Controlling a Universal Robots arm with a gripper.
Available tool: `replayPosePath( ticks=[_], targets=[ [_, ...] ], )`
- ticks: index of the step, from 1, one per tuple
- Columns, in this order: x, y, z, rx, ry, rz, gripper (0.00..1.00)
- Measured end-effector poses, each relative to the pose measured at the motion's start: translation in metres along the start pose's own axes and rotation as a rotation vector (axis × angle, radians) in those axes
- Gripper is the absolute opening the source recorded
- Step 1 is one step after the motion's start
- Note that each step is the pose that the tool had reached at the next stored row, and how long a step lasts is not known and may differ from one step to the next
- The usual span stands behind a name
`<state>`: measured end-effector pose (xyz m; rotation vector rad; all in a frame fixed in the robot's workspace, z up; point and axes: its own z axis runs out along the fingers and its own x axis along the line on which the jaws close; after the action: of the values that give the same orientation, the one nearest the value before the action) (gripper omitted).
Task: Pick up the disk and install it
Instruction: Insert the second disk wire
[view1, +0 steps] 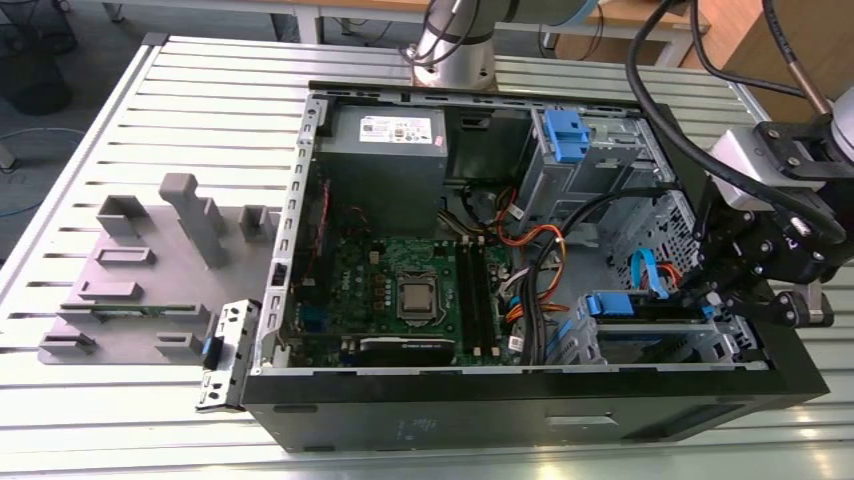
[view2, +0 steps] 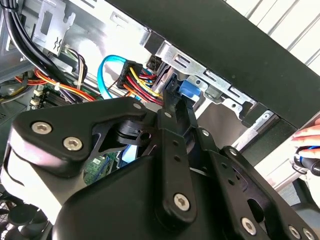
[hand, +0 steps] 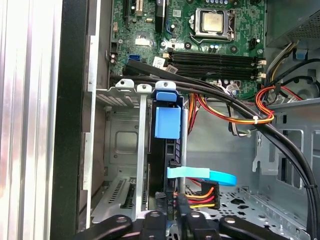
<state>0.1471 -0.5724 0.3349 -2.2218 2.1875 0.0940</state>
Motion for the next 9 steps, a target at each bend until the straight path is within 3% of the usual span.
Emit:
replayPosePath(
  ticks=[1,9],
  targets=[
    [0.0000,0.0004,0.0002,0.0000,-0.0002,0.000,0.25],
    [0.0001,0.0020,0.0021,0.0001,0.0003,0.000,0.25]
  ],
)
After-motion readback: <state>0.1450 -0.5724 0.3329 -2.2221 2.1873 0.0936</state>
